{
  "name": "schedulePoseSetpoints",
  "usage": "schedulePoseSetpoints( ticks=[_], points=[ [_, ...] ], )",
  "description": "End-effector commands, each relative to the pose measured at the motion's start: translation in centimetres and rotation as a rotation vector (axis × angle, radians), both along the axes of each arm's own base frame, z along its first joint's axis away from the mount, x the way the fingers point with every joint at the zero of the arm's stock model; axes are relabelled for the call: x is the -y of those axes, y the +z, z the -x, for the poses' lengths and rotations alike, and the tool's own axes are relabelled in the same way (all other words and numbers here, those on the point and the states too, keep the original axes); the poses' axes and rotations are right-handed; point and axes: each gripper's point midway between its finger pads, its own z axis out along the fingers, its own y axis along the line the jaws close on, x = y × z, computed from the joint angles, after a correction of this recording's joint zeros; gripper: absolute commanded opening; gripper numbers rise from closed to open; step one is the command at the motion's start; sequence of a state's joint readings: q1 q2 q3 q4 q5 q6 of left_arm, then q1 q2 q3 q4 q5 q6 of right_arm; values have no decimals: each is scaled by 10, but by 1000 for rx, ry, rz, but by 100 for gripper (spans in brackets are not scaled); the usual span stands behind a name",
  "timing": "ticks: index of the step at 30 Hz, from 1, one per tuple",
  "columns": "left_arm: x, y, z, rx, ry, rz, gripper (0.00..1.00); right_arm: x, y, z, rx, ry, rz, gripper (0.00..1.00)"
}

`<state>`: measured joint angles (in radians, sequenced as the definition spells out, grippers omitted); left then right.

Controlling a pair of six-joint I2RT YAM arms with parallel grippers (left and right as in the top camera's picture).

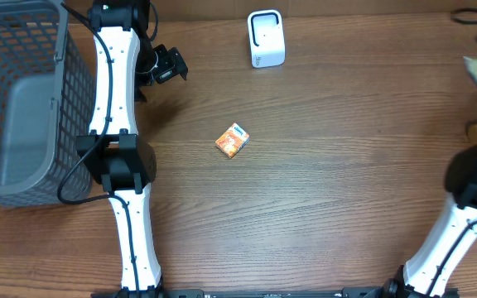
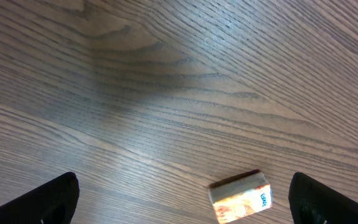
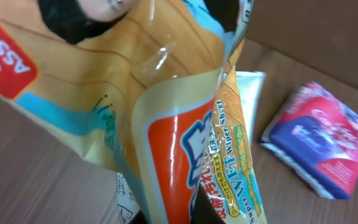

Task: Scan the item barcode
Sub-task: 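Move the snack bag with the right gripper off to the right edge, then reach the right gripper to the small orange box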

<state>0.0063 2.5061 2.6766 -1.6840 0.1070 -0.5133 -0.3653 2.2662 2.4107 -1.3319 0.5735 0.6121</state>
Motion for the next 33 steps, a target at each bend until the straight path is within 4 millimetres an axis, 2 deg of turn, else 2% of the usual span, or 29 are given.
schedulePoseSetpoints(
  ticks=[1, 5, 8, 10, 11, 12, 13, 17, 18, 19, 20, 23, 24, 26, 27, 28, 29, 30, 31, 33],
  points=[
    [1, 3, 0, 8, -24, -11, 100, 41, -26, 36, 9, -152, -94, 4],
    [1, 4, 0, 9, -23, -11, 100, 66, -60, 64, 4, -220, -215, 4],
    [2, 3, 0, 8, -26, -11, 100, 76, -78, 79, -12, -255, -248, 7],
    [1, 4, 0, 9, -25, -11, 100, 76, -85, 83, -26, -258, -255, 20],
    [1, 4, 0, 9, -25, -11, 100, 75, -87, 83, -31, -259, -259, 41],
    [1, 4, 0, 9, -25, -11, 100, 74, -87, 83, -32, -255, -268, 70],
    [1, 4, 0, 9, -25, -11, 100, 71, -88, 82, -31, -246, -280, 81],
    [1, 4, 0, 9, -25, -11, 100, 56, -76, 78, -9, -216, -335, 93],
    [1, 3, 0, 8, -25, -11, 100, 51, -67, 78, 3, -206, -343, 93],
    [1, 4, 0, 9, -25, -11, 100, 40, -46, 75, 41, -180, -357, 93],
    [2, 3, 0, 8, -26, -11, 100, 31, -33, 72, 75, -155, -374, 93],
    [2, 4, 0, 9, -26, -11, 100, -8, 0, 49, 174, 44, -464, 93],
    [2, 4, 0, 9, -26, -11, 100, -41, 20, 32, 235, 214, -530, 93],
    [2, 4, 0, 9, -25, -11, 100, -85, 39, 17, 282, 409, -609, 93],
    [2, 4, 0, 9, -26, -11, 100, -134, 50, 6, 294, 594, -684, 92],
    [2, 4, 0, 9, -26, -11, 100, -163, 52, 3, 283, 696, -726, 92],
    [1, 4, 0, 9, -25, -11, 100, -183, 52, 2, 268, 761, -752, 92],
    [1, 4, 0, 9, -25, -11, 100, -219, 48, 2, 220, 869, -786, 93],
    [2, 4, 0, 9, -26, -11, 100, -238, 45, 3, 186, 920, -796, 93],
    [2, 4, 0, 9, -26, -11, 100, -291, 31, 9, 90, 1040, -824, 93]
  ],
)
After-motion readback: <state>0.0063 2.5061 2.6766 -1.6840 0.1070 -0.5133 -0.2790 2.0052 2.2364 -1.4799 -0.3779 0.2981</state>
